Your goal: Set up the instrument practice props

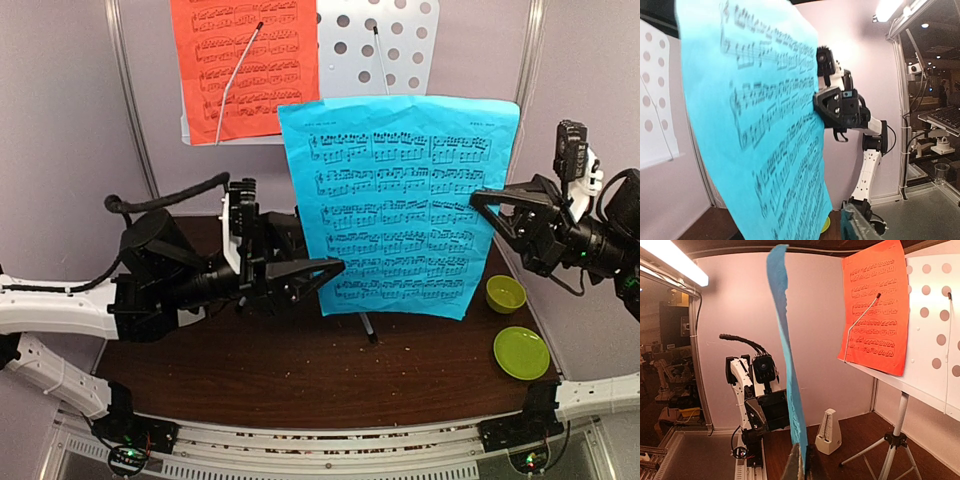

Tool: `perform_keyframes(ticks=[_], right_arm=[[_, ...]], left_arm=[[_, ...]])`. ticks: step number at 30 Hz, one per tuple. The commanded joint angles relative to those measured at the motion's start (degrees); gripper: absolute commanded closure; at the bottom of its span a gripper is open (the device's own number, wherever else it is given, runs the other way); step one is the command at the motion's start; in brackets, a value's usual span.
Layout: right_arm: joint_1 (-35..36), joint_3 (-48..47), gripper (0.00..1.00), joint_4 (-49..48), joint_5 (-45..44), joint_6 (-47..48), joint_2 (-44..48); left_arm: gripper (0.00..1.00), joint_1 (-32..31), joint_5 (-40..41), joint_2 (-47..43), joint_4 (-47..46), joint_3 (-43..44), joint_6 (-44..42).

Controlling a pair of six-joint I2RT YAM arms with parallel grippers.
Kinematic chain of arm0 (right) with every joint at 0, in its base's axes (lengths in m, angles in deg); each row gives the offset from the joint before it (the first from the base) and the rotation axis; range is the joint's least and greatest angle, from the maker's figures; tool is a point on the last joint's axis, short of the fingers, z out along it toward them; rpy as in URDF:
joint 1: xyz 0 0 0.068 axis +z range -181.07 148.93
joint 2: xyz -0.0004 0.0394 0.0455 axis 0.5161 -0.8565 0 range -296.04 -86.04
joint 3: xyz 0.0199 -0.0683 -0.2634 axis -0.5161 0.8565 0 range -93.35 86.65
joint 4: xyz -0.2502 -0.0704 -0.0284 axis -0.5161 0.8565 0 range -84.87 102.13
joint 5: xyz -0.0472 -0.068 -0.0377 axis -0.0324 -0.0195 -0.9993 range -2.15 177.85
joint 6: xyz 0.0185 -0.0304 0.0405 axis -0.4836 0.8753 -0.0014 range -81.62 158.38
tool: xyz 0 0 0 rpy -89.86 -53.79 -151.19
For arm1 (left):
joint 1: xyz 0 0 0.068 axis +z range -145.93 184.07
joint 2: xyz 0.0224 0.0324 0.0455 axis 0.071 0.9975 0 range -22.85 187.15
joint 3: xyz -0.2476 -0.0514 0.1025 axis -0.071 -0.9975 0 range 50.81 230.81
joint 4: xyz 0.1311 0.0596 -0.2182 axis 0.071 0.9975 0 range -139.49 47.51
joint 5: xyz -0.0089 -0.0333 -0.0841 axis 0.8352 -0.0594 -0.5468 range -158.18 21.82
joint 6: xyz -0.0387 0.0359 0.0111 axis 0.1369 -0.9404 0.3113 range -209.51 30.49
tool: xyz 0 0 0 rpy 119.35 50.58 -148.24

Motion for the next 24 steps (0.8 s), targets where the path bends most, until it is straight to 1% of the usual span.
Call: perform_keyframes(ticks=[1,7,8,12,13,15,16,18,20,24], right_arm=[[-2.94,1.81,1.0,-7.5,4.89,-5.06,-0.55],[-8.04,1.52,1.0,-13.39,6.45,-9.31,-2.55],[-8.53,0.95,1.0,-14.14,6.09,-9.59,-3.35],[-9.47,-3.25,1.0,-15.89,3.39,-9.09,-7.89],[-9.6,-4.57,0.96,-16.07,2.08,-8.91,-9.33],[-9.74,-8.04,0.75,-14.9,-1.64,-8.02,-12.24],[-9.83,-10.08,0.72,-13.92,-3.64,-7.42,-13.61],[-10.04,-13.69,0.69,-12.67,-7.8,-6.37,-16.03],[-10.42,-17.0,0.64,-11.2,-12.81,-5.47,-17.94],[-10.74,-22.8,0.62,-7.81,-20.91,-3.87,-21.31]], left_arm=[[0.58,-2.0,1.84,0.35,1.58,7.42,-3.49],[0.95,-2.18,8.39,0.43,5.17,13.37,-4.02],[1.0,-2.18,9.49,0.47,6.43,14.52,-4.42],[1.0,-2.18,13.29,1.44,12.76,20.98,-7.29],[1.0,-2.18,14.43,1.74,14.48,22.72,-8.29],[1.0,-2.12,17.4,2.27,17.61,26.03,-10.8],[1.0,-2.05,19.18,2.46,18.87,27.75,-11.98],[1.0,-1.59,22.89,2.77,20.63,30.52,-14.24],[1.0,-0.31,24.78,3.08,22.41,33.52,-15.13],[1.0,2.52,28.14,4.14,25.86,39.14,-16.61]])
